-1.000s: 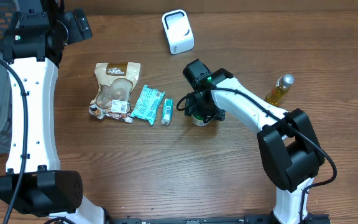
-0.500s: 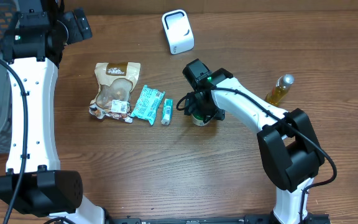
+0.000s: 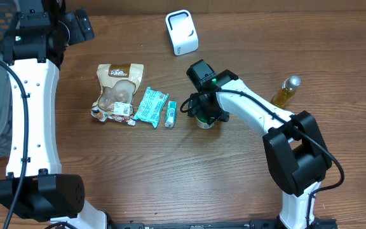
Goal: Scan the item barcode
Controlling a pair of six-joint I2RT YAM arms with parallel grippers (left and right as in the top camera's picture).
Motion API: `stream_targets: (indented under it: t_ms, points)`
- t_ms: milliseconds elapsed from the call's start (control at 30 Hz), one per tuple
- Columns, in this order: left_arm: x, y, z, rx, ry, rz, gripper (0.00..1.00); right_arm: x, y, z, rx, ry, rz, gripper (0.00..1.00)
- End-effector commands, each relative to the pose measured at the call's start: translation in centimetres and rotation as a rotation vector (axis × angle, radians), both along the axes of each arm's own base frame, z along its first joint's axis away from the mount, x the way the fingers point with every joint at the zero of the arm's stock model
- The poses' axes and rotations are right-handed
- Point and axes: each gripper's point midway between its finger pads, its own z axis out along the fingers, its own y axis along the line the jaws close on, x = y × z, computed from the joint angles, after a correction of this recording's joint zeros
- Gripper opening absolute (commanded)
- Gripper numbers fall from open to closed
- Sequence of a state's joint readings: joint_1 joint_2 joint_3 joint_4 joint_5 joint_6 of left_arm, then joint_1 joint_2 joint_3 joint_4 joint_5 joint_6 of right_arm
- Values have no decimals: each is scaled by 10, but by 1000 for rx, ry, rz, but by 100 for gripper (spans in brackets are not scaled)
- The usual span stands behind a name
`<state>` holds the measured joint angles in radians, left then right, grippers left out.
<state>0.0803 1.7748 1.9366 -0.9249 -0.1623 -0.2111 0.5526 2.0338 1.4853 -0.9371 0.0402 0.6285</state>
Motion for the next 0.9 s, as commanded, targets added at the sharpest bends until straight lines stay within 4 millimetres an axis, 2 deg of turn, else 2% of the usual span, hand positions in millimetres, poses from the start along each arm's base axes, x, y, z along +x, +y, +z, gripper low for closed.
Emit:
stream_targets:
  t_ms: [0, 867]
  points:
    - [1, 4, 2, 0, -8, 23, 99, 1, 4, 1, 5, -7, 4, 78]
    - [1, 4, 2, 0, -8, 23, 100, 0, 3, 0, 1, -1, 5, 79]
